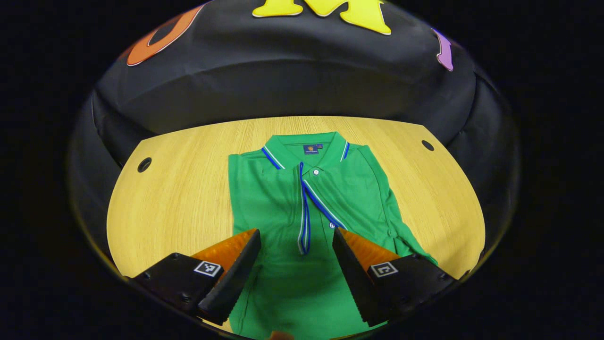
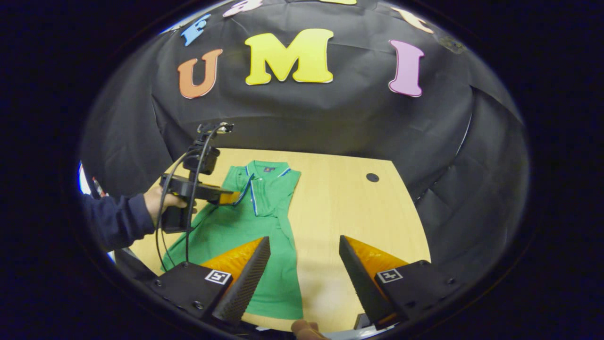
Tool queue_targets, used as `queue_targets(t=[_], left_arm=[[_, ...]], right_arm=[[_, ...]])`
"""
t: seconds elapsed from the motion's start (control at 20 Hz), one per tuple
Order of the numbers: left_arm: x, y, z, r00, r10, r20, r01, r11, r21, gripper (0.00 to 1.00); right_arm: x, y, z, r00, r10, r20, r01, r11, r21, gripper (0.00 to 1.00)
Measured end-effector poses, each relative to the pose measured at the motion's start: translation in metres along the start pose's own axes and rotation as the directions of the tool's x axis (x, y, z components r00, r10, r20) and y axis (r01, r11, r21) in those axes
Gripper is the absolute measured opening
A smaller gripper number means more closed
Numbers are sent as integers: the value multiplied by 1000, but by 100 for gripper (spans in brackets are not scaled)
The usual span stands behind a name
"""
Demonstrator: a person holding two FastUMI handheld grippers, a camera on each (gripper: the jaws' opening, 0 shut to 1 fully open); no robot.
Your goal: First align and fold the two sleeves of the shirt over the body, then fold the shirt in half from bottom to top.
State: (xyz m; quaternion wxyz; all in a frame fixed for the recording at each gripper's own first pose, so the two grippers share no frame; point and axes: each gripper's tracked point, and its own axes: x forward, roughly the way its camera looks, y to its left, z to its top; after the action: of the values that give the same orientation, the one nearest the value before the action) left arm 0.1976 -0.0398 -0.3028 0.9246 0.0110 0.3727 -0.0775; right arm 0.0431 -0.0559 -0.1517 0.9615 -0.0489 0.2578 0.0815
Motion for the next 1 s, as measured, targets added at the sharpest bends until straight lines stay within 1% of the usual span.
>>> queue_targets(t=[0.05, 0.1, 0.15, 0.3, 0.35, 0.4, 0.45, 0.5, 0.65, 0.7, 0.75, 0.8, 0.85, 1.0], left_arm=[[-15, 7, -3, 1000, 12, 19, -12, 1000, -4, 99], [-28, 12, -7, 999, 13, 43, -13, 1000, -4, 99], [-43, 17, -10, 997, 25, 73, -24, 1000, -3, 99], [-86, 35, -19, 987, 43, 154, -40, 999, -25, 99], [-101, 42, -24, 983, 57, 177, -51, 998, -40, 99], [-114, 51, -28, 978, 75, 193, -65, 996, -57, 99], [-126, 59, -36, 974, 97, 204, -83, 994, -75, 99], [-139, 69, -40, 969, 119, 219, -100, 990, -95, 99], [-178, 91, -58, 952, 171, 252, -138, 980, -144, 99], [-183, 95, -66, 952, 181, 245, -147, 977, -153, 99], [-187, 96, -77, 955, 183, 232, -148, 976, -159, 99], [-190, 97, -90, 962, 180, 208, -147, 976, -163, 98], [-191, 98, -105, 967, 180, 181, -149, 974, -171, 99], [-190, 92, -154, 987, 149, 61, -134, 971, -198, 99]], right_arm=[[3, 5, -2, 1000, 6, 0, -6, 1000, -4, 93], [4, 9, -5, 1000, 12, -2, -12, 1000, -5, 93], [6, 13, -7, 1000, 19, -1, -19, 1000, -8, 95], [14, 22, -19, 999, 33, -9, -33, 999, -25, 96], [17, 23, -25, 999, 35, -17, -36, 999, -30, 95], [19, 25, -30, 999, 38, -27, -39, 999, -34, 93], [21, 27, -36, 998, 42, -37, -43, 998, -35, 95], [23, 28, -41, 998, 41, -47, -43, 998, -38, 93], [29, 22, -46, 999, 8, -51, -10, 999, -42, 93], [30, 23, -49, 998, 9, -59, -11, 999, -36, 96], [32, 24, -55, 997, 10, -76, -12, 999, -29, 93], [33, 25, -62, 995, 15, -100, -17, 1000, -21, 95], [36, 27, -72, 991, 19, -129, -22, 1000, -15, 95], [37, 26, -106, 973, 14, -232, -15, 1000, 1, 96]])
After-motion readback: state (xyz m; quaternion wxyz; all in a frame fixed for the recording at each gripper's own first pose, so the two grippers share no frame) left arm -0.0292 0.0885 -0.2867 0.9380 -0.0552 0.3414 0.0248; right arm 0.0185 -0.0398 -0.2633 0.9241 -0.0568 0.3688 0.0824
